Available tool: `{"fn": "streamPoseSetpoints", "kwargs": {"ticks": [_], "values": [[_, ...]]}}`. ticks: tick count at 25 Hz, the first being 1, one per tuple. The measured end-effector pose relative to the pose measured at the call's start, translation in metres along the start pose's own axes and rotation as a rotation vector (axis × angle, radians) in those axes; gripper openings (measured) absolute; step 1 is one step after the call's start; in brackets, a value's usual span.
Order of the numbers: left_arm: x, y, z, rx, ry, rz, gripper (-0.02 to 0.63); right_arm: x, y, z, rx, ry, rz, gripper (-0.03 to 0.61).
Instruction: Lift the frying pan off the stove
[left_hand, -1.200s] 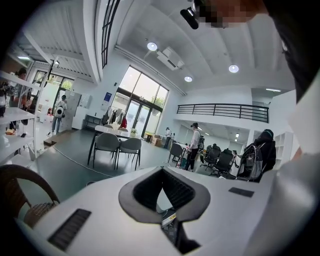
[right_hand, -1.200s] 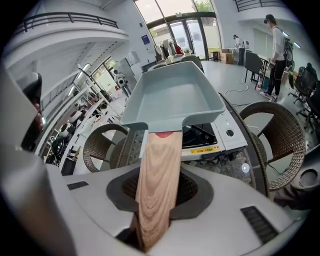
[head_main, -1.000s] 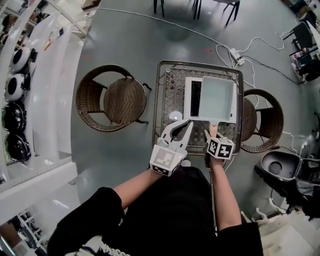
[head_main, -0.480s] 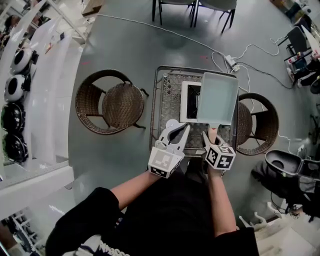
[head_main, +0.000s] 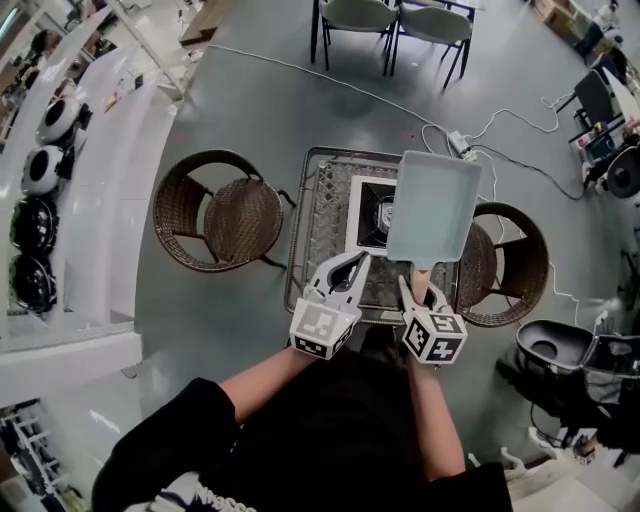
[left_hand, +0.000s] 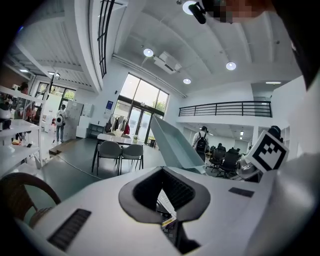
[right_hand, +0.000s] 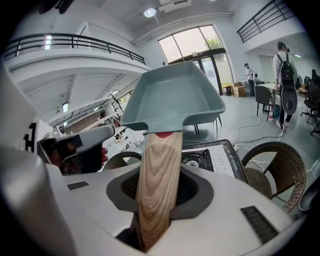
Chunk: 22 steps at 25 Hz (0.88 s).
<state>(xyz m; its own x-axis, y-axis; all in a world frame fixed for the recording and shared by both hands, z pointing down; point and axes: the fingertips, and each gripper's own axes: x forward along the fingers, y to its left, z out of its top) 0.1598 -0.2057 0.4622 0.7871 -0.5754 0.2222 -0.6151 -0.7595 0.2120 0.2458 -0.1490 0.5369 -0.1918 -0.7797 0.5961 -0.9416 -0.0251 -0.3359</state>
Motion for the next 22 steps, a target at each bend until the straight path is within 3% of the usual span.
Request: {"fn": "streamPoseSetpoints", "kwargs": {"ticks": [5, 22], "values": [[0.005, -0.035, 0.022, 0.073, -0.025, 0.002, 0.008, -0.021, -0.009, 0.028, -0.064, -0.034, 0.025, 0.114], [0.056, -0.073, 0.058, 0.036, -0.123, 0.129, 0.009, -0.063, -0.072, 0.106, -0.172, -0.226, 0.107, 0.114]]}}
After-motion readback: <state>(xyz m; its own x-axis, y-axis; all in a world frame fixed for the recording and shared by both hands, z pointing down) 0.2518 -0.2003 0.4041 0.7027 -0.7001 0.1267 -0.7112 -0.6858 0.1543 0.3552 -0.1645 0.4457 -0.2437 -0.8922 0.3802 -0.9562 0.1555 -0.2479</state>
